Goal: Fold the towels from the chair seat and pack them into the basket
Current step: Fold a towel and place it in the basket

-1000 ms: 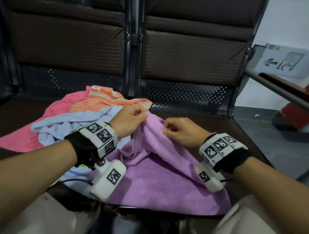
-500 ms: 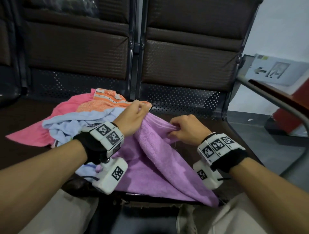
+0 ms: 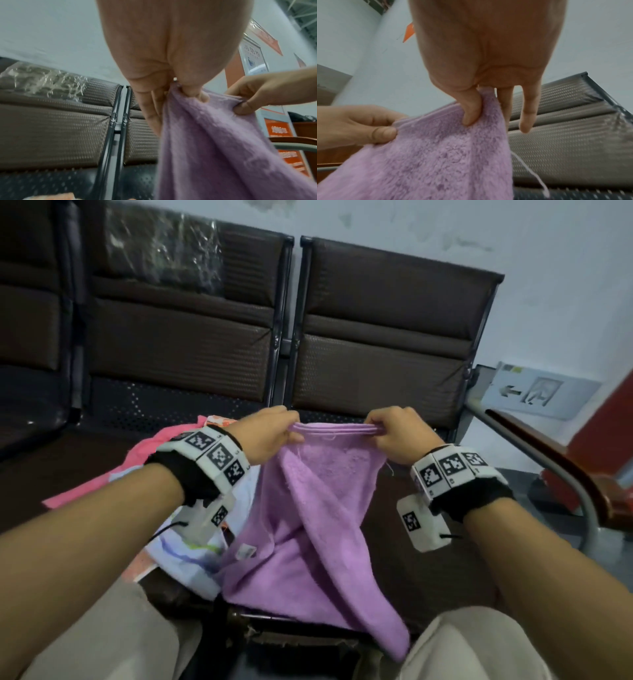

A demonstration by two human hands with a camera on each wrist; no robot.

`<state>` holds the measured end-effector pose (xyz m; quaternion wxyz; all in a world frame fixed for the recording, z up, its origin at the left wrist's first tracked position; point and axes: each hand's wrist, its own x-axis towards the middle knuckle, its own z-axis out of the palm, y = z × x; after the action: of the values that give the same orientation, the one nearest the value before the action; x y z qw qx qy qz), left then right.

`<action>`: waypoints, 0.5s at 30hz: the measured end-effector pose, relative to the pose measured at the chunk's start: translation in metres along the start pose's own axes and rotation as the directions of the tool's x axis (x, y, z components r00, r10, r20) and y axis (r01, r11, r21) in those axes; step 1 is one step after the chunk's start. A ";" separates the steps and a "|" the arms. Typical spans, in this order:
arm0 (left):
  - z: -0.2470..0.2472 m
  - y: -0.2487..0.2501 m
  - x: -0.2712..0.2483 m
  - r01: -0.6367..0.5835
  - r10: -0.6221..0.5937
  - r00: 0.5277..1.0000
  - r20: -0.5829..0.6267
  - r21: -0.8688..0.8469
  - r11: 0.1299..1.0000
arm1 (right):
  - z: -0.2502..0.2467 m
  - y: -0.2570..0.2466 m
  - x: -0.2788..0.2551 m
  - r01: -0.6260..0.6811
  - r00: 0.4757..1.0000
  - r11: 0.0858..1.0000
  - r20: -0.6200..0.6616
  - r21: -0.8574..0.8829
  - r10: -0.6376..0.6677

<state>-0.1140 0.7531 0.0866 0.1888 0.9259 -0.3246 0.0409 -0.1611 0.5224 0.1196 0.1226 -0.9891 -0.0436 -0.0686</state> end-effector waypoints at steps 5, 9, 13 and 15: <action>-0.065 0.008 0.040 0.108 -0.087 0.973 -0.211 0.086 0.990 | -0.060 -0.015 0.035 -0.060 0.989 0.998 -0.136 -0.003 0.059; -0.094 0.026 0.053 0.122 -0.076 0.899 -0.432 0.082 0.989 | -0.087 -0.026 0.043 -0.060 0.916 0.993 -0.389 0.100 0.095; -0.079 0.031 0.035 0.087 -0.087 0.868 -0.489 -0.024 0.996 | -0.073 -0.023 0.020 0.036 0.882 0.982 -0.467 0.185 0.056; -0.057 0.033 0.020 0.074 -0.112 0.884 -0.454 -0.100 0.992 | -0.052 -0.018 -0.001 0.060 0.912 0.974 -0.410 0.216 0.034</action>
<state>-0.1157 0.7393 0.1533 0.2985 0.8962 -0.2273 0.2365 -0.1703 0.5265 0.1736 0.2393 -0.9320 -0.0309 -0.2705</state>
